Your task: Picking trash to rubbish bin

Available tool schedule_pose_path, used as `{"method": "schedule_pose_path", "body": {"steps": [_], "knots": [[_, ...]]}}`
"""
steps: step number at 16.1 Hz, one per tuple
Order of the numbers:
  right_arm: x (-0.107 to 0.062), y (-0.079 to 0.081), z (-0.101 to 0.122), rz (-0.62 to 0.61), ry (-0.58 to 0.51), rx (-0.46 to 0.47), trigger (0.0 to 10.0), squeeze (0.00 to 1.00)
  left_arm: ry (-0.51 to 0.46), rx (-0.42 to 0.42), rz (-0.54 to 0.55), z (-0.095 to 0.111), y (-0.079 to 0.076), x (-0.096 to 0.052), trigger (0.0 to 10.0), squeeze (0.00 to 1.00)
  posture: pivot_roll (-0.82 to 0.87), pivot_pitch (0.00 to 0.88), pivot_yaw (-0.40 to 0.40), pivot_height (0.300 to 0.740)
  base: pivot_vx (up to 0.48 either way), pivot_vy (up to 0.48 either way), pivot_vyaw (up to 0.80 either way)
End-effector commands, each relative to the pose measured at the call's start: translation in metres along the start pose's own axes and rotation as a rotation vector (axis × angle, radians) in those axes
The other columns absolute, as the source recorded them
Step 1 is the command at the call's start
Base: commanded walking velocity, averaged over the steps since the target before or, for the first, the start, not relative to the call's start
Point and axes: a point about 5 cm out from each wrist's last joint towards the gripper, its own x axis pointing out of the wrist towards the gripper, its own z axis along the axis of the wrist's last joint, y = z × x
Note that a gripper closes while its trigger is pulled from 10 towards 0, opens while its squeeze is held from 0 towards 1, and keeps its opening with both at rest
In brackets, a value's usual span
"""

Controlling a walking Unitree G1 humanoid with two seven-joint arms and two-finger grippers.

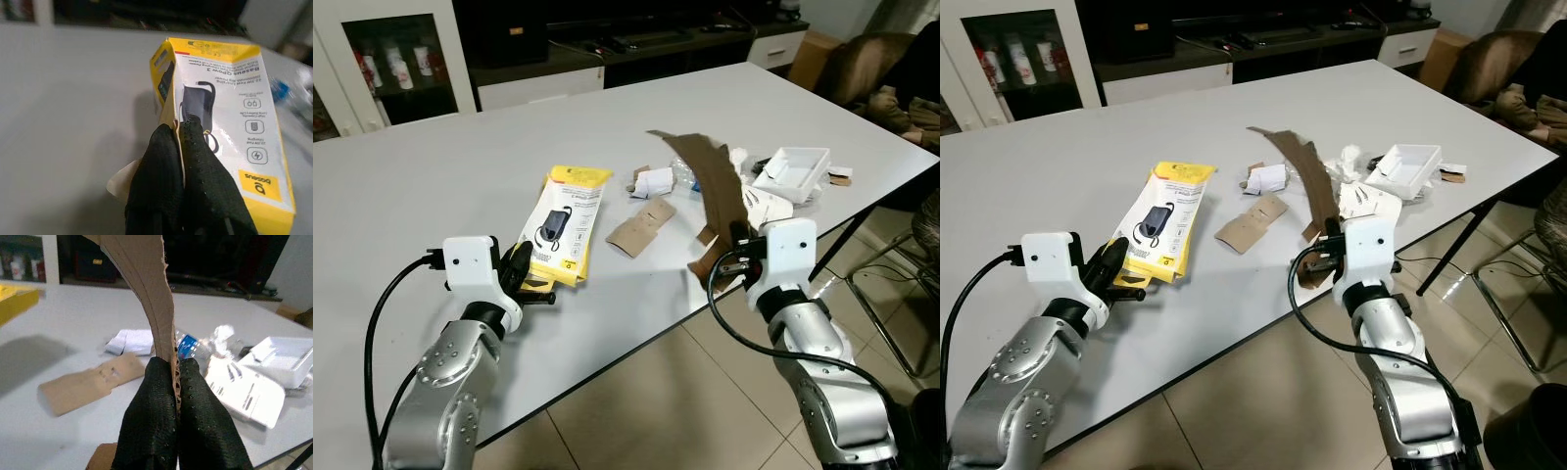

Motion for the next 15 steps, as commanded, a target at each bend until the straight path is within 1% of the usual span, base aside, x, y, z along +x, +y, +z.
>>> {"method": "schedule_pose_path", "body": {"steps": [1, 2, 3, 4, 5, 7, 8, 10, 11, 12, 13, 14, 15], "knots": [[-0.005, 0.001, -0.004, 0.001, 0.033, 0.007, 10.0, 0.0, -0.102, 0.003, 0.035, 0.012, 0.002, 0.006, 10.0, 0.0, 0.0, 0.0, -0.038, 0.74, 0.0, 0.0, 0.0], [-0.007, 0.0, -0.006, 0.002, 0.041, -0.006, 10.0, 0.0, -0.11, 0.008, 0.042, 0.014, 0.002, 0.008, 10.0, 0.0, 0.0, 0.0, -0.035, 0.74, 0.0, 0.0, 0.0], [-0.011, -0.003, -0.009, -0.009, 0.058, -0.047, 10.0, 0.0, -0.117, 0.014, 0.086, 0.015, 0.002, 0.011, 10.0, 0.0, -0.01, 0.002, -0.026, 0.74, 0.0, 0.0, 0.0], [-0.016, -0.008, -0.01, -0.022, 0.074, -0.043, 10.0, 0.0, 0.021, 0.095, -0.008, 0.007, -0.001, 0.014, 10.0, 0.0, -0.02, 0.0, -0.015, 0.74, 0.0, 0.0, 0.0], [-0.018, -0.01, -0.01, -0.028, 0.077, -0.042, 10.0, 0.0, 0.048, 0.053, -0.1, 0.007, -0.005, 0.012, 10.0, 0.0, -0.03, 0.0, -0.009, 0.74, 0.0, 0.0, 0.0], [-0.018, -0.014, -0.009, -0.056, 0.064, -0.043, 10.0, 0.0, 0.038, 0.061, -0.085, 0.007, -0.003, 0.011, 10.0, 0.0, -0.03, 0.001, -0.008, 0.74, 0.0, 0.0, 0.0], [-0.02, -0.013, -0.01, -0.046, 0.085, -0.002, 10.0, 0.0, 0.03, 0.161, -0.057, 0.004, 0.001, 0.012, 10.0, 0.0, -0.03, 0.0, -0.01, 0.74, 0.0, 0.0, 0.0], [-0.02, -0.007, -0.012, 0.008, 0.101, -0.022, 10.0, 0.0, 0.079, 0.156, -0.068, -0.001, 0.001, 0.012, 10.0, 0.0, -0.02, 0.0, -0.029, 0.74, 0.0, 0.0, 0.0], [-0.02, -0.006, -0.015, 0.014, 0.11, -0.019, 10.0, 0.0, 0.1, 0.227, -0.064, -0.004, 0.001, 0.01, 10.0, 0.0, -0.01, 0.0, -0.037, 0.74, 0.0, 0.0, 0.0], [-0.019, -0.005, -0.019, 0.016, 0.122, -0.013, 10.0, 0.0, 0.101, 0.244, -0.04, -0.005, 0.003, 0.008, 10.0, 0.0, -0.01, 0.0, -0.041, 0.74, 0.0, 0.0, 0.0], [-0.019, -0.004, -0.022, 0.017, 0.129, -0.016, 10.0, 0.0, 0.081, 0.266, -0.031, -0.004, 0.004, 0.006, 10.0, 0.0, -0.01, 0.001, -0.043, 0.74, 0.0, 0.0, 0.0], [-0.019, -0.003, -0.024, 0.02, 0.136, -0.019, 10.0, 0.0, 0.075, 0.296, -0.033, -0.005, 0.006, 0.004, 10.0, 0.0, -0.01, 0.002, -0.041, 0.74, 0.0, 0.0, 0.0], [-0.019, -0.002, -0.025, 0.014, 0.139, -0.021, 10.0, 0.0, 0.074, 0.303, -0.032, -0.004, 0.006, 0.004, 10.0, 0.0, -0.01, 0.003, -0.039, 0.74, 0.0, 0.0, 0.0]]}}
